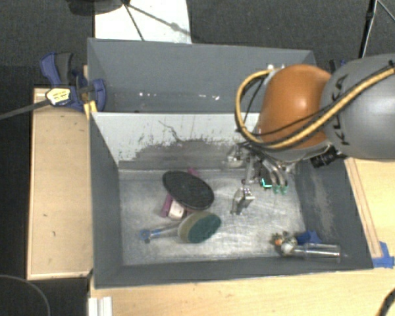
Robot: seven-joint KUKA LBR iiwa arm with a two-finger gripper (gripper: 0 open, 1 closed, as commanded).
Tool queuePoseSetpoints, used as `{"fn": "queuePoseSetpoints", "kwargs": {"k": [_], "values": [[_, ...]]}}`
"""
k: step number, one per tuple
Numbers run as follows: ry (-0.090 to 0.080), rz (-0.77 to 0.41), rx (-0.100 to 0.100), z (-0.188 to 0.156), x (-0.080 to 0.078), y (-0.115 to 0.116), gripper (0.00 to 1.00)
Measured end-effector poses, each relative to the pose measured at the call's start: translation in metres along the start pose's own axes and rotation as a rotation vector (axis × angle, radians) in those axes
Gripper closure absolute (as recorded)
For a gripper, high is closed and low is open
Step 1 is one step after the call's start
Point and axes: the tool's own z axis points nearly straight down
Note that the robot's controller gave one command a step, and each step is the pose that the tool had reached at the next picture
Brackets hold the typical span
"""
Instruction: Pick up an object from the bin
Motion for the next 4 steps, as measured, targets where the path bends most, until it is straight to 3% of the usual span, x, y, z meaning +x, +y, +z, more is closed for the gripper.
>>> {"fn": "queuePoseSetpoints", "kwargs": {"k": [1, 2, 3, 4], "values": [[-0.013, -0.152, -0.001, 0.074, -0.03, 0.079, 0.0], [-0.012, -0.344, 0.0, 0.084, -0.022, 0.126, 0.0], [-0.019, -0.339, -0.002, 0.082, -0.024, 0.126, 1.0], [-0.014, -0.321, 0.0, -0.036, -0.019, 0.124, 1.0]]}}
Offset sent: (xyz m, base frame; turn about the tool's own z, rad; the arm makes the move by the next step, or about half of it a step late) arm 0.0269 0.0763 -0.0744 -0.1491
